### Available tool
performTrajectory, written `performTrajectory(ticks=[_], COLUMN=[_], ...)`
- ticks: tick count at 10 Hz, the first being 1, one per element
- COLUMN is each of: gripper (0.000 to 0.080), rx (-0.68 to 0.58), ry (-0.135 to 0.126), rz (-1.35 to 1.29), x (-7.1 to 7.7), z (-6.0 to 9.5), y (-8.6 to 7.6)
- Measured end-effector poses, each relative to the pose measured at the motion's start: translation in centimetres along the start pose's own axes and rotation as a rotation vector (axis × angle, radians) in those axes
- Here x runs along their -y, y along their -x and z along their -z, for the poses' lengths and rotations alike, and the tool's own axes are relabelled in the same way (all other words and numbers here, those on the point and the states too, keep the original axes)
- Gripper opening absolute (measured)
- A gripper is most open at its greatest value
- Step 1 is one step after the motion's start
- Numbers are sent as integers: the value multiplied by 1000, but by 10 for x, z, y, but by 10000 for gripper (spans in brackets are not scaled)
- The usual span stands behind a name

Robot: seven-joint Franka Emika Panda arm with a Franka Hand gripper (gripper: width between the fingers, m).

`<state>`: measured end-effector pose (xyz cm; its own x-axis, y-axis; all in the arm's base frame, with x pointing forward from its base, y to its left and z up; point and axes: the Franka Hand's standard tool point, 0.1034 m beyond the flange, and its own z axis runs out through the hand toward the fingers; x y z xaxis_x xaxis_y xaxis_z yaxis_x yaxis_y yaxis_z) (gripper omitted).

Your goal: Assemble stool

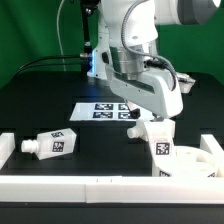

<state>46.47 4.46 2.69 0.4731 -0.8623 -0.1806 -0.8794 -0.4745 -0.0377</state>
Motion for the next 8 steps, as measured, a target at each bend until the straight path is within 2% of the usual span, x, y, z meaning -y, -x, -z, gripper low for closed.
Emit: performTrajectory(ticks=[2,3,5,6,8], gripper=[649,649,386,321,321], rx=[-29,-29,-30,-30,-30], ry=[9,8,8,7,3], rz=[-23,-35,-48,-82,-227], x=[-3,-3,-3,-3,-3], z=[-15,-15,-15,-15,-14], y=[15,14,13,13,13])
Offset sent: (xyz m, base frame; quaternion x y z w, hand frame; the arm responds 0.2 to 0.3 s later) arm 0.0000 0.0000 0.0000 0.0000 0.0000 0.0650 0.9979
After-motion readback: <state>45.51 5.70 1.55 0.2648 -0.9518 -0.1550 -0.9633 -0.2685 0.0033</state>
